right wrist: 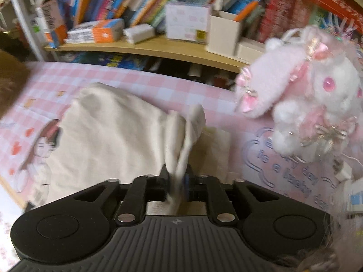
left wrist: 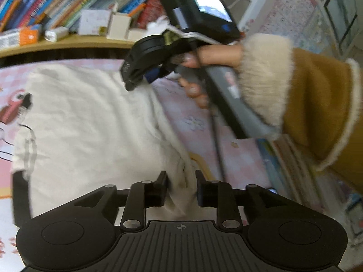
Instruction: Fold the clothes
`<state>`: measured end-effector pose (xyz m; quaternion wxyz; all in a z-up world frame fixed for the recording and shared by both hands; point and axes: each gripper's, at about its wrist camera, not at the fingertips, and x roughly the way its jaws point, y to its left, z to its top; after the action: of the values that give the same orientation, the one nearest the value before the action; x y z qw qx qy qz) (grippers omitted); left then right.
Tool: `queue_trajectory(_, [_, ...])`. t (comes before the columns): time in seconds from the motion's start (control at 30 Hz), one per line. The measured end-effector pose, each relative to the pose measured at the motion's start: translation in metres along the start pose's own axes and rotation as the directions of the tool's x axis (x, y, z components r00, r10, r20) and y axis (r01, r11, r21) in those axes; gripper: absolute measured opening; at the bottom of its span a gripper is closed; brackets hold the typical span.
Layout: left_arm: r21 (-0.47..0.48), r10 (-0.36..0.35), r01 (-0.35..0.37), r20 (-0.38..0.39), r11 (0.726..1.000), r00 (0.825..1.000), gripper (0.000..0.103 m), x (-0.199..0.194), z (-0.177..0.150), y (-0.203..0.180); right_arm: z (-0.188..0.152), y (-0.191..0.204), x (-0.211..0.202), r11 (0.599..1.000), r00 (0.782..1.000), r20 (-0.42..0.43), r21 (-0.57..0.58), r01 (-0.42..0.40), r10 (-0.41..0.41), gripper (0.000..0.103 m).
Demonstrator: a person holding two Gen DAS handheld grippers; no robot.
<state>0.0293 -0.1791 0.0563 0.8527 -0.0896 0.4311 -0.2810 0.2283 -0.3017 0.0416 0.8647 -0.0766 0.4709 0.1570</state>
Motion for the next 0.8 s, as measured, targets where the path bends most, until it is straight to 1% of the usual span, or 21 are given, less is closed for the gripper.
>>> queue_trajectory(0.03, [-0.002,-0.025,0.025,-0.001,1.0,1.0,0.026,-0.002,-0.002,-0.001,-0.002,-0.002,0.001,0.999,0.999,0.006,0.003,0.035,-0.035,0.032])
queue_trajectory(0.07, [-0.006,-0.051,0.051,0.001,0.999,0.999,0.026,-0.005,-0.005,-0.001,-0.005,-0.006,0.0,0.998,0.998,0.01,0.007,0.057,-0.057,0.037])
queue_trajectory(0.13, [-0.036,-0.09,0.091,0.011,0.995,0.996,0.026,-0.013,-0.008,0.003,-0.009,-0.017,-0.005,0.998,0.998,0.011,0.026,0.061,-0.062,0.038])
queue_trajectory(0.2, [-0.07,-0.122,0.124,0.039,0.99,0.992,0.026,-0.027,-0.013,0.011,-0.015,-0.028,-0.018,0.996,0.999,0.013,0.08,0.042,-0.043,0.039])
queue_trajectory(0.23, [-0.086,-0.12,0.125,0.053,0.988,0.991,0.026,-0.034,-0.016,0.017,-0.019,-0.033,-0.026,0.993,0.999,0.015,0.111,0.03,-0.031,0.041])
queue_trajectory(0.33, [-0.134,-0.065,0.077,0.09,0.988,0.994,0.026,-0.054,-0.027,0.039,-0.038,-0.034,-0.055,0.988,1.0,0.012,0.155,-0.007,0.006,0.043])
queue_trajectory(0.4, [-0.198,0.023,-0.003,0.099,0.98,0.995,0.026,-0.061,-0.035,0.06,-0.06,-0.023,-0.077,0.99,0.999,0.02,0.139,-0.033,0.031,0.045])
queue_trajectory(0.47, [-0.262,0.115,-0.085,0.102,0.961,0.988,0.026,-0.065,-0.043,0.08,-0.085,-0.009,-0.094,0.991,0.998,0.023,0.116,-0.062,0.06,0.045])
queue_trajectory(0.53, [-0.292,0.185,-0.147,0.105,0.945,0.977,0.026,-0.068,-0.047,0.093,-0.11,0.005,-0.103,0.99,0.996,0.008,0.108,-0.086,0.085,0.045])
queue_trajectory(0.6, [-0.307,0.223,-0.182,0.102,0.934,0.969,0.026,-0.069,-0.049,0.102,-0.135,0.02,-0.111,0.99,0.995,-0.005,0.1,-0.096,0.097,0.041])
queue_trajectory(0.63, [-0.314,0.234,-0.193,0.099,0.93,0.967,0.026,-0.069,-0.05,0.106,-0.145,0.027,-0.112,0.993,0.997,-0.009,0.094,-0.075,0.076,0.039])
queue_trajectory(0.7, [-0.328,0.252,-0.214,0.078,0.92,0.965,0.026,-0.064,-0.051,0.112,-0.158,0.035,-0.114,0.995,0.999,-0.007,0.096,-0.036,0.036,0.025])
queue_trajectory(0.73, [-0.337,0.261,-0.226,0.062,0.914,0.963,0.025,-0.06,-0.051,0.115,-0.16,0.034,-0.117,0.992,0.999,0.003,0.116,-0.042,0.042,0.006])
queue_trajectory(0.8, [-0.353,0.276,-0.246,0.035,0.903,0.961,0.025,-0.057,-0.053,0.121,-0.164,0.031,-0.124,0.986,0.998,0.025,0.156,-0.056,0.053,0.004])
